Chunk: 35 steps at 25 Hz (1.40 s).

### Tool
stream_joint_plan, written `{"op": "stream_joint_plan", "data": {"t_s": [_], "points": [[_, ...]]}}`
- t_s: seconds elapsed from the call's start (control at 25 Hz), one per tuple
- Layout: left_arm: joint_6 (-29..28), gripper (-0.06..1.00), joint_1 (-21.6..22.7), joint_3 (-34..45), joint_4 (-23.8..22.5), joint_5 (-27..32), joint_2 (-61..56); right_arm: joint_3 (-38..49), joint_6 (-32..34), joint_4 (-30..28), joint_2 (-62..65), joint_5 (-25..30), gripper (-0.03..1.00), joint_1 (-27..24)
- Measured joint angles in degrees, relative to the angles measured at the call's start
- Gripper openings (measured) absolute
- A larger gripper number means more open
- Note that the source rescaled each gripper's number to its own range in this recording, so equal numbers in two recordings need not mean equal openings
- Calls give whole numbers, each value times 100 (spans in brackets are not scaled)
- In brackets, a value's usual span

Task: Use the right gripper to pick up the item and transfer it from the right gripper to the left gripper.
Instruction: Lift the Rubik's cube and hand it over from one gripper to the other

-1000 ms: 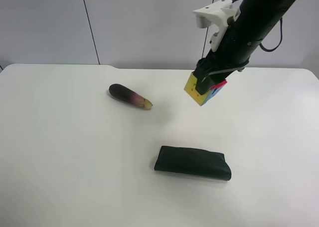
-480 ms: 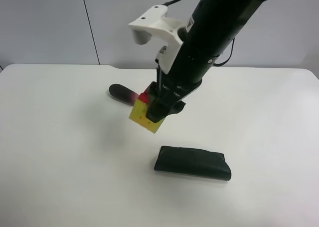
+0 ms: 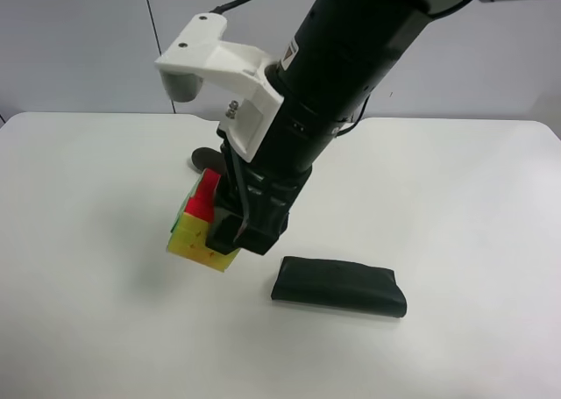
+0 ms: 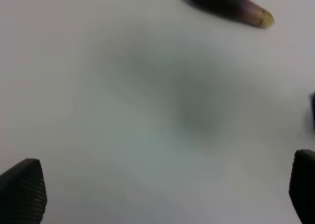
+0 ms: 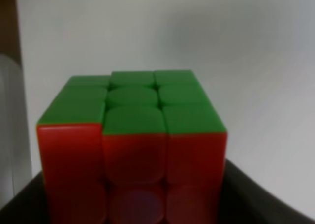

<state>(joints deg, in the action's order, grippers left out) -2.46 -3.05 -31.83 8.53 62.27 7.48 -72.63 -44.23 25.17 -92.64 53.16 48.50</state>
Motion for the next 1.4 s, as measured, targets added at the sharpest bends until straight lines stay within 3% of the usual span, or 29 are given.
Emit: {"op": "stream_joint_plan", "data": {"t_s": [0.4,0.96,1.12,1.4], "points": [[105,100,0,-700,1598,475,2399,0,-253,114,0,-266,0,197],[1116,100,0,-898,3676,295,4569,0,-841,917,0,-422,0,197],[1403,100,0,-906,4117,184,4931,0,-932,1061,0,-427,0,197],[1576,100,0,-906,4409,44,5340,0,-976,1173,0,-427,0,197]]}}
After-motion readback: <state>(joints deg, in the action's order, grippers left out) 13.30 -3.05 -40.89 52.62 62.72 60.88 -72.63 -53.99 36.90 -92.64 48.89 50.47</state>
